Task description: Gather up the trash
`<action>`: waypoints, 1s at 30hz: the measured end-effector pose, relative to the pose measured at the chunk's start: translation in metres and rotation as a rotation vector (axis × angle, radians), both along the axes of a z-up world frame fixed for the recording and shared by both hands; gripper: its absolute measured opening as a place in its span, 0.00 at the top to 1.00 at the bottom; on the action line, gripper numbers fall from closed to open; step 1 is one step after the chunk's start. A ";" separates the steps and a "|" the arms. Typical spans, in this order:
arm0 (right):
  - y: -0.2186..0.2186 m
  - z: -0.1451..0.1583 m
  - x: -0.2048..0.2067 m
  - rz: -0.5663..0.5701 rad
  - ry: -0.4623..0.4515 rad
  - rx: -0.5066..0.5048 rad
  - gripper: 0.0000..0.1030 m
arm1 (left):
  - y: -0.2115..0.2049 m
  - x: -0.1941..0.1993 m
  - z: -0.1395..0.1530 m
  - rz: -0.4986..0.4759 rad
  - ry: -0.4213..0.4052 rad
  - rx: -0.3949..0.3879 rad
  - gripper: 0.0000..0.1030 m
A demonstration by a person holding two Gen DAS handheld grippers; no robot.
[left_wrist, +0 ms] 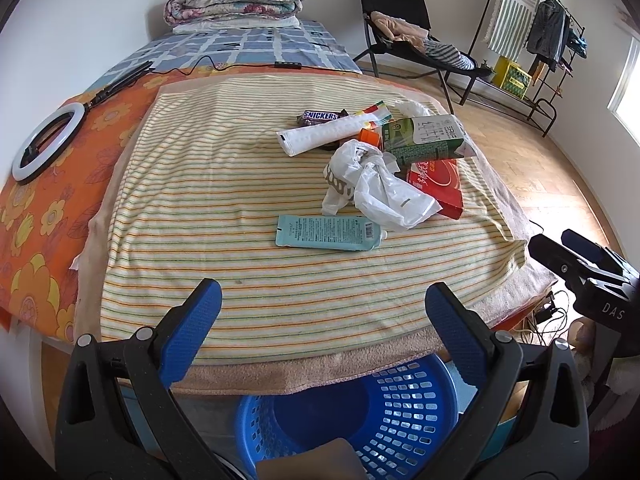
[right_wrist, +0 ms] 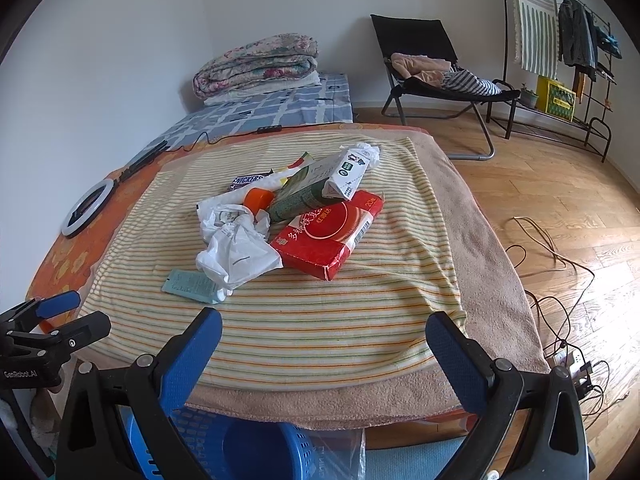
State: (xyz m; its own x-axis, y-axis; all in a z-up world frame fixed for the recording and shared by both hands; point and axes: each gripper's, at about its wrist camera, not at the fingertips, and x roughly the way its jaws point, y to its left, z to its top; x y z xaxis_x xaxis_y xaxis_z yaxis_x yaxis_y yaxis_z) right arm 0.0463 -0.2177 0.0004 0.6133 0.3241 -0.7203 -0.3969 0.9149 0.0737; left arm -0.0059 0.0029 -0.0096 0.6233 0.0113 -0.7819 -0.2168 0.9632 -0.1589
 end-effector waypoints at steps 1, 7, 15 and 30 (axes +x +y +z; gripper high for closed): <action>0.000 0.000 0.000 0.001 -0.001 0.000 0.00 | 0.000 0.000 0.000 -0.001 0.000 0.000 0.00; 0.000 0.000 -0.001 0.003 -0.006 -0.006 0.00 | 0.002 0.000 0.000 -0.001 0.001 0.003 0.00; 0.001 -0.002 -0.001 0.006 -0.003 -0.012 0.00 | 0.000 0.000 0.000 -0.002 0.000 0.002 0.00; 0.000 -0.005 -0.002 0.008 0.003 -0.017 0.00 | -0.001 0.000 0.000 -0.001 0.001 0.004 0.00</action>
